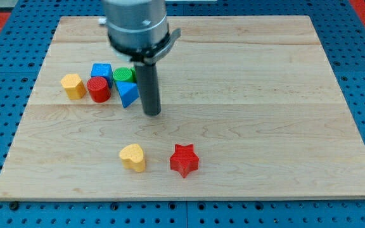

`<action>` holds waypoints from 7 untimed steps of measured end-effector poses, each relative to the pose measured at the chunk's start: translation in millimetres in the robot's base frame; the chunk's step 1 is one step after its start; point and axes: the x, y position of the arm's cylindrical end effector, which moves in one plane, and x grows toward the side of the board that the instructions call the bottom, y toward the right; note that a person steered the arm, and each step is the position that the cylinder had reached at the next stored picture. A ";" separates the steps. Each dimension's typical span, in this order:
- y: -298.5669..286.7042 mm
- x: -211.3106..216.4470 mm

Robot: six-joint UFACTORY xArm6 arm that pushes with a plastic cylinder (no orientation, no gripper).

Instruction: Separate the yellow heart and red star from the group of blocks

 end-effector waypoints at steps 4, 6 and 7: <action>64.6 -72.8; -56.1 -74.3; -58.1 -74.9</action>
